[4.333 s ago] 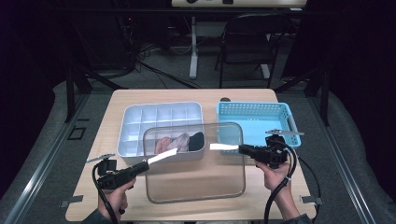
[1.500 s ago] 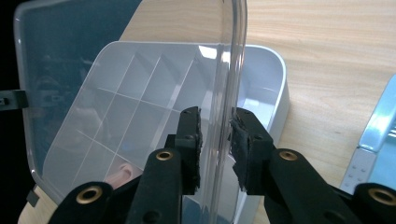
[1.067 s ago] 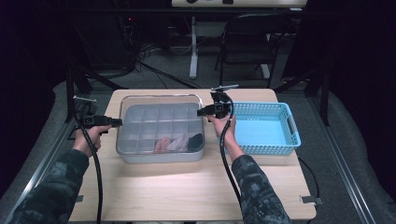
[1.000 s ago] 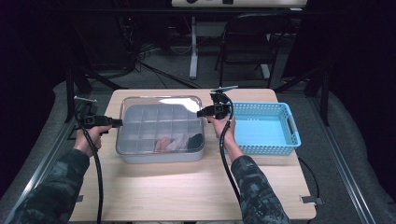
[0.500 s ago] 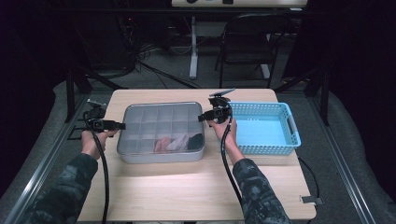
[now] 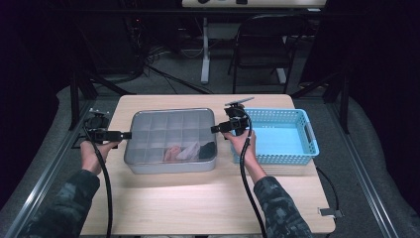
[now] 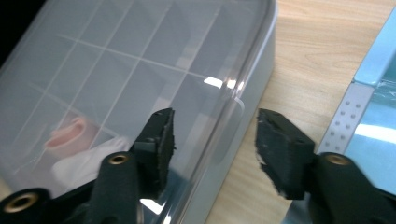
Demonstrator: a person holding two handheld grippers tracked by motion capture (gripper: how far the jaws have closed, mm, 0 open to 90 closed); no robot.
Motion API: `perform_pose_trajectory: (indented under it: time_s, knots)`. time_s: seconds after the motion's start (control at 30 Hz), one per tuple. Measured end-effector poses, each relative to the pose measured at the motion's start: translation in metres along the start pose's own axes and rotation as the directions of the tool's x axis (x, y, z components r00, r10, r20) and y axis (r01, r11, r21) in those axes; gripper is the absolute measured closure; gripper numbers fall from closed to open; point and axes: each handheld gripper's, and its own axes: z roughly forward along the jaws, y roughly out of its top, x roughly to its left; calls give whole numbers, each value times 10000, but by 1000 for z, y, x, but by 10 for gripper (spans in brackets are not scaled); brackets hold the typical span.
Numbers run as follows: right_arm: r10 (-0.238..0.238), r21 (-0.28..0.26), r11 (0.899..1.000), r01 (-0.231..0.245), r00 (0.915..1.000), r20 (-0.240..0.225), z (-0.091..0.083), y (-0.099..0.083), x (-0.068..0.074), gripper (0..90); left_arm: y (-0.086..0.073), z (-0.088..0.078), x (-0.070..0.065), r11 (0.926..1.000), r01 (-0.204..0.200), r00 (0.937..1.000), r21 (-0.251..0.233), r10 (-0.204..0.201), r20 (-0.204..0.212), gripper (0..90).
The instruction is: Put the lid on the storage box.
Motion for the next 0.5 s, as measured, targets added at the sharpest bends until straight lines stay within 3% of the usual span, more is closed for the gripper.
perform_pose_trajectory:
  time_s: [0.23, 0.37, 0.5]
  knots:
    - [-859, -136, 9962, 864, 9959, 297, -32, -17, 13, 239, -18, -25, -24, 9915, -1219, 9925, -460, 1212, -170, 113]
    - [-1368, -117, 9905, 1373, 9900, 355, -52, -32, 16, 172, -32, -41, -40, 9790, -1854, 9827, -843, 1847, -156, 76]
    - [-1769, -409, 9831, 1783, 9836, 360, -75, -51, 16, 146, -48, -53, -53, 9697, -2173, 9759, -1114, 2180, -57, 46]
